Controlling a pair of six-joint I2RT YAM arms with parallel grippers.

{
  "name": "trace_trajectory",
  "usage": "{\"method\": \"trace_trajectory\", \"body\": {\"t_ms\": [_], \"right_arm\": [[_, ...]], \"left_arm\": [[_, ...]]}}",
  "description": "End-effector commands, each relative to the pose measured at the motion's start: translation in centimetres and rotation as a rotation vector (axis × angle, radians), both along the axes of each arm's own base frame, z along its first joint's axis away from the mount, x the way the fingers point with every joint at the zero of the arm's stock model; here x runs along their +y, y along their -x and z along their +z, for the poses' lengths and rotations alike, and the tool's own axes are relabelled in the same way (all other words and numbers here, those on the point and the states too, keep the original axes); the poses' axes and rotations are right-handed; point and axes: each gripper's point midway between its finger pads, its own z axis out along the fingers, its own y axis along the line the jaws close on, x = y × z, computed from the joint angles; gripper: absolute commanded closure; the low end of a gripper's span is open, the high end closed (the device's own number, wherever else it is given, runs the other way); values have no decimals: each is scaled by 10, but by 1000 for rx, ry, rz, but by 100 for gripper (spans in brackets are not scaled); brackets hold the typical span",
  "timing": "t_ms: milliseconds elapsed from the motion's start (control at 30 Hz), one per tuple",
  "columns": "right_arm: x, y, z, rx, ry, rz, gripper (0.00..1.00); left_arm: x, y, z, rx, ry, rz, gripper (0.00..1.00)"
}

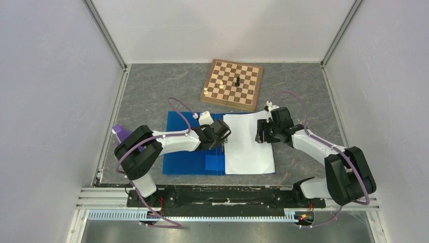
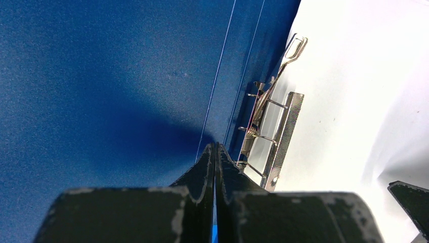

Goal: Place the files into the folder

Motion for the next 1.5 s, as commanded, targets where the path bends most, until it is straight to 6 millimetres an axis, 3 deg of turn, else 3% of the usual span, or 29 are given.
{"method": "trace_trajectory", "body": {"t_ms": [0,467,600,733,867,933,1067,1200,1300,1467], "right_arm": [[-3,1,2,-19,11,-25,36],[-24,-16,19,-72,114,-103,10],[-28,-19,28,-90,128,-126,6],[-28,-23,47,-127,120,-141,7],[-5,-25,62,-153,76,-112,17],[18,-24,67,-161,51,-78,28],[72,-20,72,-182,27,0,38],[122,-22,64,-171,32,71,46],[142,-24,51,-153,60,93,51],[153,-28,39,-146,57,89,61]], "left_arm": [[-4,-5,11,-24,7,-9,98],[-3,-9,26,-60,2,-30,98],[1,-9,43,-93,-1,-49,94],[12,-10,76,-169,1,-64,82],[28,-13,106,-228,-10,-83,70],[36,-14,112,-224,0,-102,65],[52,-17,114,-181,58,-134,56],[70,-16,111,-135,73,-158,54],[84,-14,109,-126,71,-153,54],[96,-9,111,-128,79,-153,54]]}}
